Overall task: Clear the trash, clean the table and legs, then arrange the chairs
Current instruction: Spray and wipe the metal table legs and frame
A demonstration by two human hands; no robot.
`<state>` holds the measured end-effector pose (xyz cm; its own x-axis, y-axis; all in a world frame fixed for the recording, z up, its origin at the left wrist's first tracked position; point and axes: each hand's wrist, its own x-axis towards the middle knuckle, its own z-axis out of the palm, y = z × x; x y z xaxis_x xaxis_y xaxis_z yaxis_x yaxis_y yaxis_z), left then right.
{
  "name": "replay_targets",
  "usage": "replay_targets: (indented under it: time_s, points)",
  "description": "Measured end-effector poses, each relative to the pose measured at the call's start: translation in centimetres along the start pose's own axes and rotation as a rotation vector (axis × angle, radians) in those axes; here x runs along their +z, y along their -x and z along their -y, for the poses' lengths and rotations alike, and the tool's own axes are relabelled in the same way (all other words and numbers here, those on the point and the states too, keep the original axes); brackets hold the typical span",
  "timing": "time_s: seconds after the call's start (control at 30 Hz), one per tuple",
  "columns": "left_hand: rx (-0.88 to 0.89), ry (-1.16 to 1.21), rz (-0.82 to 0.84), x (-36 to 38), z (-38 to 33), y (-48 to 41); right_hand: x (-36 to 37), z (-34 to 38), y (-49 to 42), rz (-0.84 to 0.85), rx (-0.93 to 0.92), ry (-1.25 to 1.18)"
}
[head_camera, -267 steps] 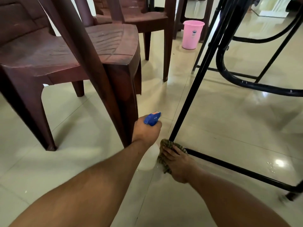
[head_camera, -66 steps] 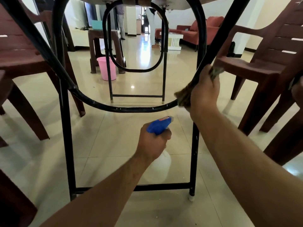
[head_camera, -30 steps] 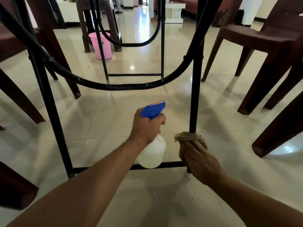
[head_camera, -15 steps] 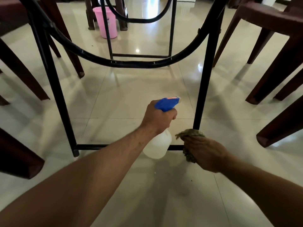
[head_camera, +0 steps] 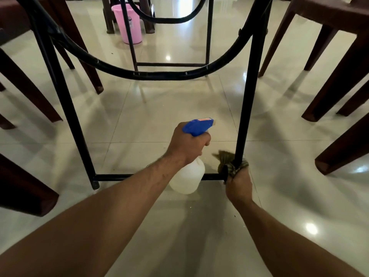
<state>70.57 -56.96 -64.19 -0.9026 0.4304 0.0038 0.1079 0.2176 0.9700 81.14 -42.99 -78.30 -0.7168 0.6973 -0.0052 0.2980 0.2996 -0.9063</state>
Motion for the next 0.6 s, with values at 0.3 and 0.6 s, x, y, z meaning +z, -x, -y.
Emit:
replay_targets:
  time_s: [0.3,0.6]
  points:
    - [0.025,-0.043,0.012,-0.3,0.1,0.3,-0.9,-1.2,1.7,0.161,0.182,0.357]
    - [-0.07,-0.089,-0.025,-0.4,2.4,1.2,4.5,5.1,6.8,0.558,0.189,0.366]
